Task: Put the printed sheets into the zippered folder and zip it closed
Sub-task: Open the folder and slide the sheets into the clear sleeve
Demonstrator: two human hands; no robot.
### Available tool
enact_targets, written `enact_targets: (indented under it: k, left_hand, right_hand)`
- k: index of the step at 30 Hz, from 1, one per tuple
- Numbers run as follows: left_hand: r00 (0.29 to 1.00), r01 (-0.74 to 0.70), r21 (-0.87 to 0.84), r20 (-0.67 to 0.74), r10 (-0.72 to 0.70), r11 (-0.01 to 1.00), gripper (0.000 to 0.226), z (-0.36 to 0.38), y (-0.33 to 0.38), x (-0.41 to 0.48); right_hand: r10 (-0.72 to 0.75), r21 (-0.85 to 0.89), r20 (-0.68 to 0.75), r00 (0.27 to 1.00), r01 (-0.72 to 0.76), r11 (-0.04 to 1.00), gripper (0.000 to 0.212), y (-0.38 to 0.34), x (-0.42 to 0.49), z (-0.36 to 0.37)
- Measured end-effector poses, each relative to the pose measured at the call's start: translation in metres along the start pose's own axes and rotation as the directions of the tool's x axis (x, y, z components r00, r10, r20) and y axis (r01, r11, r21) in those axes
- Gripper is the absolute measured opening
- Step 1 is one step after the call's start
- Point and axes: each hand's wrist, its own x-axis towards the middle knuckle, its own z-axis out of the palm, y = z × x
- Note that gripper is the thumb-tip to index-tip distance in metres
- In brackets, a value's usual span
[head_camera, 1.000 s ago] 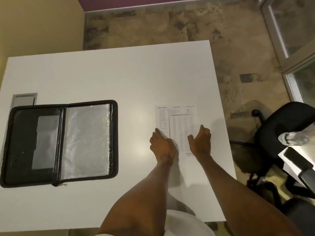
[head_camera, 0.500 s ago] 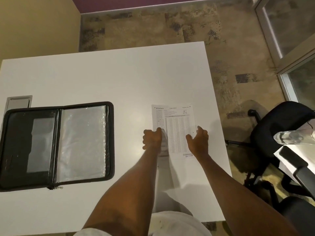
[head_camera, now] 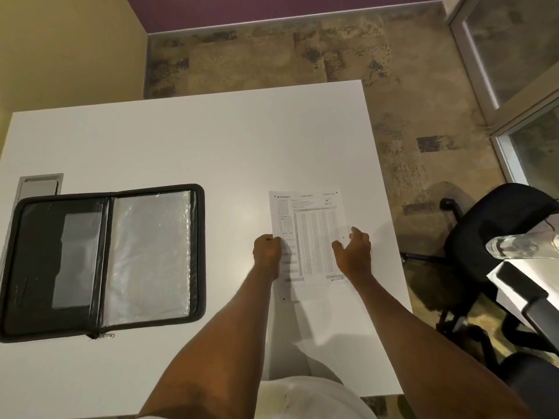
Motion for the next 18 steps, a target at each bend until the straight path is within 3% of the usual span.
enact_targets:
  k: [4, 10, 14, 18]
  left_hand:
    - [0.999, -0.028, -0.018, 0.023, 0.029, 0.999, 0.012, -0.015, -0.01, -0.001]
    - [0.974, -0.111, -0.141, 0.182, 0.136, 0.984, 0.021, -0.048, -0.002, -0.003]
    - [0.94, -0.15, -0.175, 0.28, 0.195, 0.973, 0.026, -0.085, 0.008, -0.002]
    - [0.89, -0.176, -0.179, 0.39, 0.234, 0.968, 0.026, -0.116, 0.022, -0.007]
  right_hand:
    - [-0.02, -0.01, 0.013, 1.0, 0.02, 1.0, 0.059, 0.004, 0.001, -0.003]
    - [0.031, 0.19, 0.111, 0.993, -0.052, 0.98, 0.055, 0.006, 0.006, -0.016]
    - [-0.045, 0.54, 0.345, 0.938, -0.159, 0.826, 0.057, -0.019, 0.003, -0.031]
    - [-0.215, 0.66, 0.503, 0.837, -0.212, 0.721, 0.05, -0.042, -0.006, -0.037]
